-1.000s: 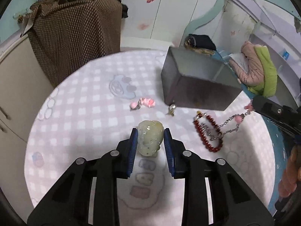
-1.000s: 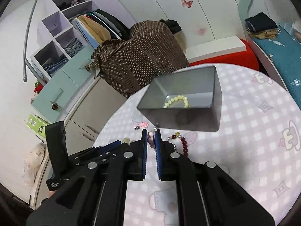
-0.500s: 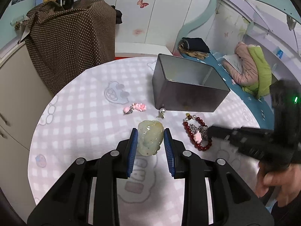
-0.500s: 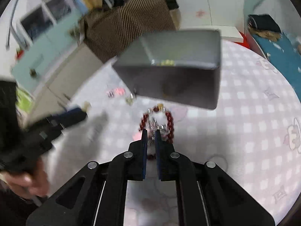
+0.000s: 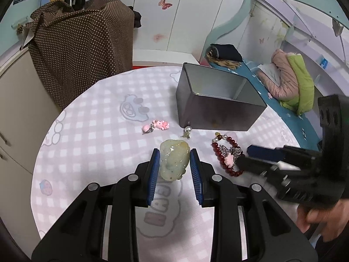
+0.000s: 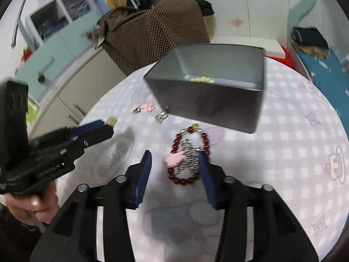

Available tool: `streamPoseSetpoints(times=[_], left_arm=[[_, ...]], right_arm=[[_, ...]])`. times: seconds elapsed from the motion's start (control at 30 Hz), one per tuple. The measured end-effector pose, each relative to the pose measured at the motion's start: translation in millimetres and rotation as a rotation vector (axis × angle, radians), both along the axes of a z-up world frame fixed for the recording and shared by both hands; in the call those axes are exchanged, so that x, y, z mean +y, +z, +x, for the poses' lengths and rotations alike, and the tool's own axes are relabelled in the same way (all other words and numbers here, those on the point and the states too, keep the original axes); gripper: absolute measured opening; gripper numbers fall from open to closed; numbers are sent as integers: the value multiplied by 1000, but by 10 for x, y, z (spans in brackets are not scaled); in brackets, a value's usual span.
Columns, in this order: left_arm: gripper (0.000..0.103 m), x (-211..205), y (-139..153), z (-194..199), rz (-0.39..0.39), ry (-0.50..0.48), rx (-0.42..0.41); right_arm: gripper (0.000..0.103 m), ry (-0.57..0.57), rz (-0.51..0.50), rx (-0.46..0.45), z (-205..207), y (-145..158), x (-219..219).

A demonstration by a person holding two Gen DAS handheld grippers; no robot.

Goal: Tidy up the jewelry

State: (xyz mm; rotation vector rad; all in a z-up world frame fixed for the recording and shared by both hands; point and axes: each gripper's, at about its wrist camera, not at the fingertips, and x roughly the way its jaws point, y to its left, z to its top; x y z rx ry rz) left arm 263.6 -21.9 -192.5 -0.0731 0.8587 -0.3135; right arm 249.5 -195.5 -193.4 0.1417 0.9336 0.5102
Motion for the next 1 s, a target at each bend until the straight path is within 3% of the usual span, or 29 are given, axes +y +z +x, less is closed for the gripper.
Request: streamPoseSetpoints(times=[0.23, 0.37, 0.47, 0.53, 0.83, 1.0], left_arm=[[28, 64, -24, -5, 4, 10, 6], [28, 105, -48, 3, -1, 18, 13], [28, 106, -57, 0, -5, 16, 15], [28, 100, -60, 3, -5, 14, 16], [28, 150, -62, 12, -13, 20, 14], [28, 132, -69, 7, -15, 16, 15]], right_arm=[[40, 3, -90, -46, -14, -75, 284], [20, -5, -168, -75, -5, -99, 333], [16, 5, -194, -91, -2, -126, 336], [8, 15, -213, -98, -18, -131, 346], [6, -46, -14, -62, -61, -11, -81], [7, -1, -62, -62, -64, -4, 82]])
